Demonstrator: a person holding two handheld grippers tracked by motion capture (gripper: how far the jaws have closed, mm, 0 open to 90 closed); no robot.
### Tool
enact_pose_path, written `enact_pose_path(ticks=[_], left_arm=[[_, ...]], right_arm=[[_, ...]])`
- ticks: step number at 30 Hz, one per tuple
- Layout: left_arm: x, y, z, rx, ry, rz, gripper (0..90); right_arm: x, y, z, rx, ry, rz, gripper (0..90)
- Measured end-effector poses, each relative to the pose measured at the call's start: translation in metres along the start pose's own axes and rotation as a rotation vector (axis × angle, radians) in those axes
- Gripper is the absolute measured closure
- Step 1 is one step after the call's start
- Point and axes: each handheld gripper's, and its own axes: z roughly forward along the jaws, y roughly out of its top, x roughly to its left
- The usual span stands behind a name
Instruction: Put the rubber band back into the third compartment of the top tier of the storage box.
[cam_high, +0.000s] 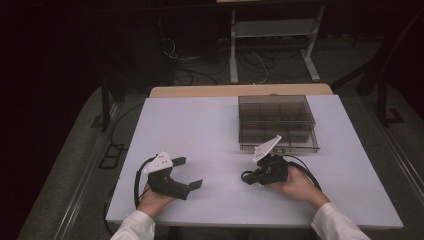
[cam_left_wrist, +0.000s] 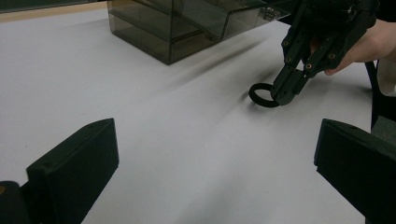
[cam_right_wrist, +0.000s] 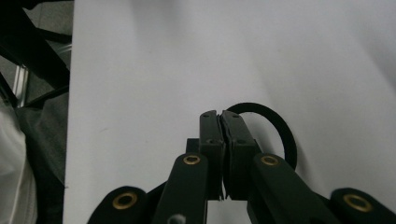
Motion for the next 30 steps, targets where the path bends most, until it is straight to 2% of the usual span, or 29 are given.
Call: enact_pose_path(ticks=[14, 30], left_arm=[[0.000, 0.000, 0.000, 0.001, -0.001, -0.001, 0.0], [0.000, 0.000, 0.000, 0.001, -0.001, 0.001, 0.0]], right_arm=[[0.002, 0.000, -0.014, -0.045, 0.021, 0.013, 86.6], [0.000, -0.003, -0.028, -0.068, 0.002, 0.034, 86.6]])
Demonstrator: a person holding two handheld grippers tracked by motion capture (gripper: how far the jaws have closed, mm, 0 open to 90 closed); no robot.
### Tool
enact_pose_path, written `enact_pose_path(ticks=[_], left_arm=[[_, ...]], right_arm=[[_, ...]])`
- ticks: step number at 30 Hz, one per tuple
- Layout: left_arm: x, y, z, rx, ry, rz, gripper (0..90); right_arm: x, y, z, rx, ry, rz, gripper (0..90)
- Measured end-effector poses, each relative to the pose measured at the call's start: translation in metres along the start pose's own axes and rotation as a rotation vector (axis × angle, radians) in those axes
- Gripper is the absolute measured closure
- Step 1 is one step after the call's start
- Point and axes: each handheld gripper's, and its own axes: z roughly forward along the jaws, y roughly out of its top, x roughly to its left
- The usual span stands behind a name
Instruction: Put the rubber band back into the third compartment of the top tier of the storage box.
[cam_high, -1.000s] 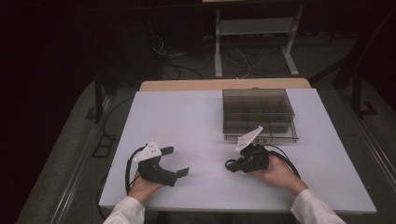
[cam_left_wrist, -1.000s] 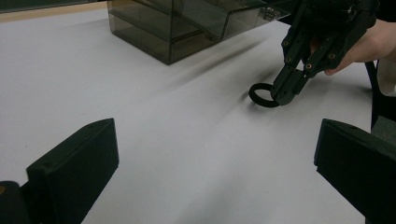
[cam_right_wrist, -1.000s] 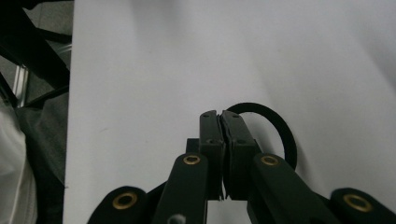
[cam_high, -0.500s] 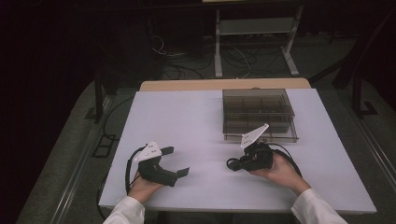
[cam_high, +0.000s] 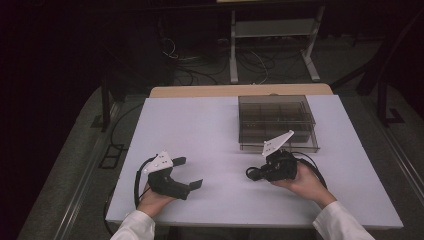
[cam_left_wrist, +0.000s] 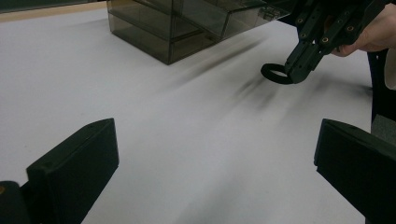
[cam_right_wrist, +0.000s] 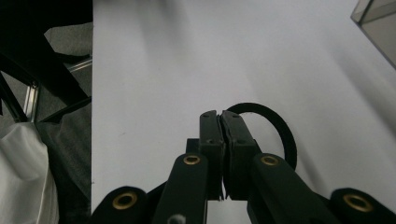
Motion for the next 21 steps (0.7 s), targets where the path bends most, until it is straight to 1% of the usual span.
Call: enact_pose_path(ticks=[21], left_arm=[[0.000, 0.000, 0.000, -0.001, 0.002, 0.000, 0.0]], right_arm=[[-0.003, -0.004, -0.020, -0.031, -0.026, 0.018, 86.5]])
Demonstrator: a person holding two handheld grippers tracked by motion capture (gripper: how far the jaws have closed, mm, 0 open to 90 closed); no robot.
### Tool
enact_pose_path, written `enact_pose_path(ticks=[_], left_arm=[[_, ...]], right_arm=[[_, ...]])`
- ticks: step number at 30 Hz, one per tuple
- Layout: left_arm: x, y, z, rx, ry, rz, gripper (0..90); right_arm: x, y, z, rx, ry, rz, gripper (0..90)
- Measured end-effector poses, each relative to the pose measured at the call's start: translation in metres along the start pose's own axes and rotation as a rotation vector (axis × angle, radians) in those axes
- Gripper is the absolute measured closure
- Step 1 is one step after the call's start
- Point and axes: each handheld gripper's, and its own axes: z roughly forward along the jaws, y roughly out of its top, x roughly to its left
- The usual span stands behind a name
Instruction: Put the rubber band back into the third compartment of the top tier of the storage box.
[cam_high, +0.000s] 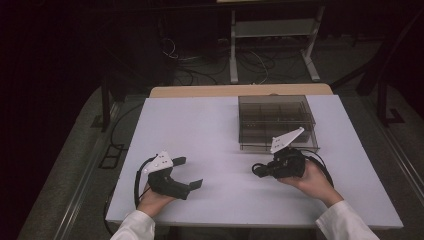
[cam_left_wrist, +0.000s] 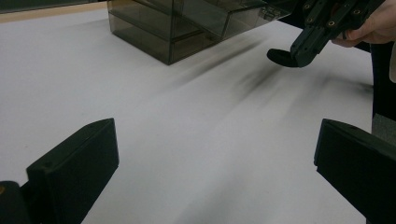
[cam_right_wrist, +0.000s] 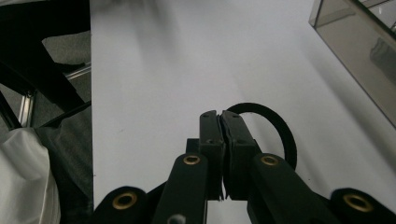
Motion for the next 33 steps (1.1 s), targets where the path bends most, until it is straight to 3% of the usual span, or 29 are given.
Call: enact_pose_path(ticks=[33], left_arm=[[0.000, 0.000, 0.000, 0.001, 0.000, 0.001, 0.0]], right_arm=[[-0.008, -0.005, -0.034, -0.035, -0.028, 0.031, 86.5]])
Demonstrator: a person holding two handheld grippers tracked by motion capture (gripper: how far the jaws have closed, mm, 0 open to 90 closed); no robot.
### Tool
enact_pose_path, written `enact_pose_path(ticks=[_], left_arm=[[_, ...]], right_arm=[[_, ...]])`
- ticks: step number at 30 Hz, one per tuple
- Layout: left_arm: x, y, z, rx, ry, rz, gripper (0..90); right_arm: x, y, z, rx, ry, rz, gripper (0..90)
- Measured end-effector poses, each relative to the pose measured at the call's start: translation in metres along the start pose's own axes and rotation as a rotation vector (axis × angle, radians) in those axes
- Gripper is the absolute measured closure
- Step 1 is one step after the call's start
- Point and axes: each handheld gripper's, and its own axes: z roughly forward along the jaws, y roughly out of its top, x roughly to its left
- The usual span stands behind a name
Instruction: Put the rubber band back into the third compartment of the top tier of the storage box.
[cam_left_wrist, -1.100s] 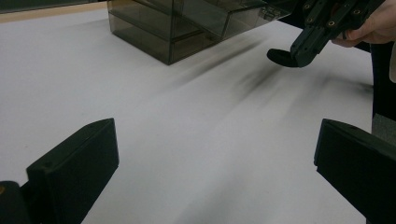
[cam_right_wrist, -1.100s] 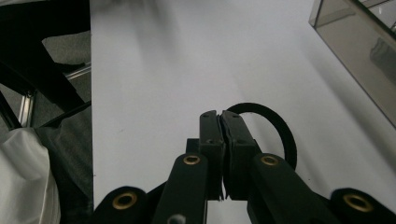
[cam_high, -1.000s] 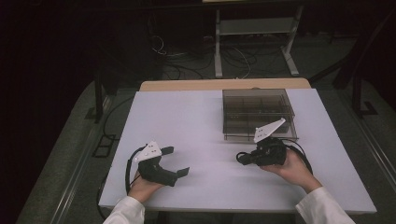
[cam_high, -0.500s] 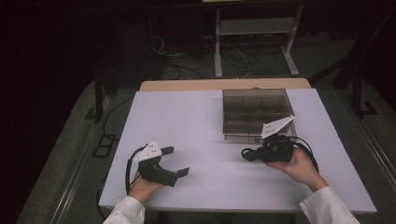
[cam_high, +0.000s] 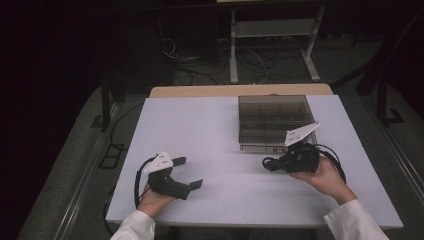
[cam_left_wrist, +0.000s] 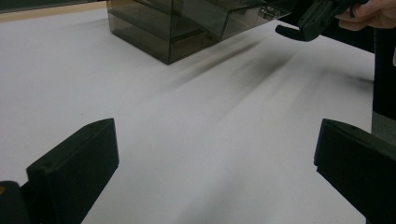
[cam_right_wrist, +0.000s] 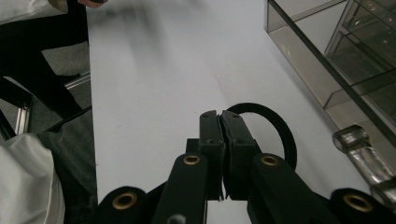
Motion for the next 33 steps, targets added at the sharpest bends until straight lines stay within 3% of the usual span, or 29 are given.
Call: enact_pose_path(ticks=[33], left_arm=[[0.001, -0.001, 0.000, 0.004, 0.012, -0.004, 0.0]], right_arm=[[-0.015, 0.005, -0.047, -0.029, -0.054, 0.025, 86.6]])
